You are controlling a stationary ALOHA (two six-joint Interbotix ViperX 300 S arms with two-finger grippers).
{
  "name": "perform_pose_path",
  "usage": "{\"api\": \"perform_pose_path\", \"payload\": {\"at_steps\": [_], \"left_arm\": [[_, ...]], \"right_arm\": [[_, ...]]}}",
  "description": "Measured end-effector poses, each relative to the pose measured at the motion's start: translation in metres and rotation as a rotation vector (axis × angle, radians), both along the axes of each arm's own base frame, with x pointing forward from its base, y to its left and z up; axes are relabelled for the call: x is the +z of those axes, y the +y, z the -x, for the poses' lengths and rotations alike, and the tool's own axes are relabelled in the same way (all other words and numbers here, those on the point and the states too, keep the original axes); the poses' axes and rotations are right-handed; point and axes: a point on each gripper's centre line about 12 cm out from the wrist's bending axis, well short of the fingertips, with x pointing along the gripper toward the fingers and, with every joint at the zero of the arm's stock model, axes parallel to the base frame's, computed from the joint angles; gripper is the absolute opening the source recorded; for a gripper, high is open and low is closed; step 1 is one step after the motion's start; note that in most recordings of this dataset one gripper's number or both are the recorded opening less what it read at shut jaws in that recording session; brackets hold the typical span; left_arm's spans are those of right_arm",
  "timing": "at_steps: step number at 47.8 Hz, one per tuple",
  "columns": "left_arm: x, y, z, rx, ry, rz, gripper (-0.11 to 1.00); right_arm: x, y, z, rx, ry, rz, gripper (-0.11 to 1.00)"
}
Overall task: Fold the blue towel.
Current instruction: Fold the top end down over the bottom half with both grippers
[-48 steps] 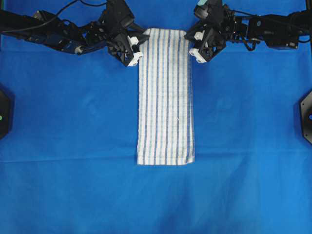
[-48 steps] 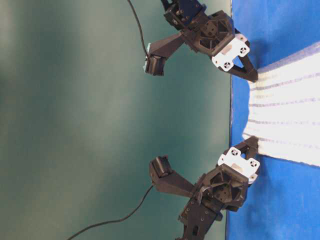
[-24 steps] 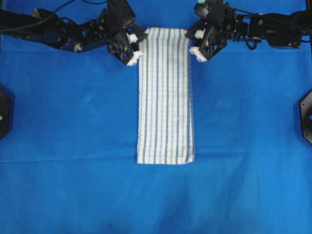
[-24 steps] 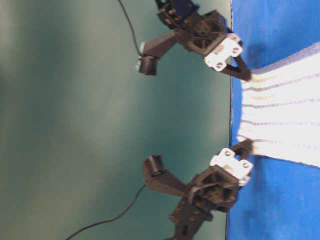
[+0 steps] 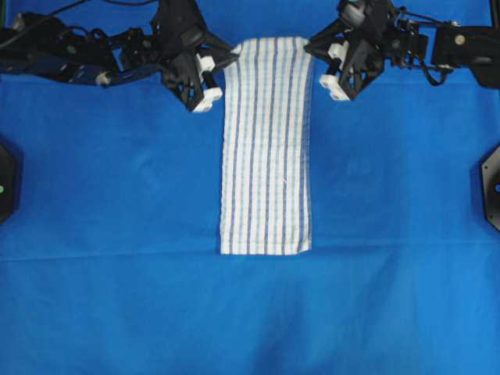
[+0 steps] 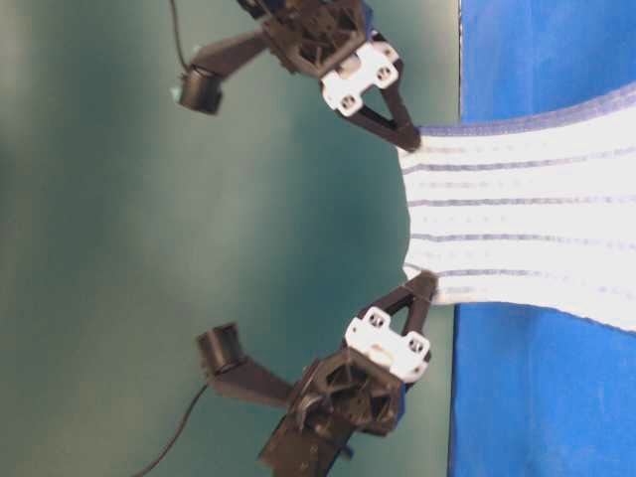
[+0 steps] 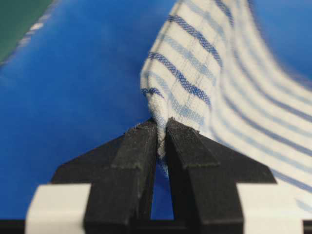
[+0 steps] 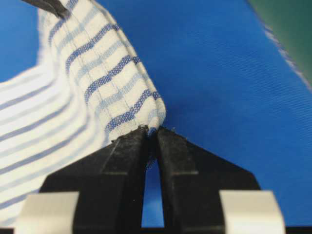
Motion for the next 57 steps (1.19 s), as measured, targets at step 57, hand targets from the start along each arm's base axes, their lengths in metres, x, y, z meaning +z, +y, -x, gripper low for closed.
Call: {"api": "perform_pose_path", "payload": {"at_steps": [57], "left_arm": [[-0.031, -0.208, 0.003, -0.510, 0.136, 0.054, 0.03]], "right_arm": [[-0.042, 0.203, 0.000, 0.468, 0.141, -0.157, 0.08]]}}
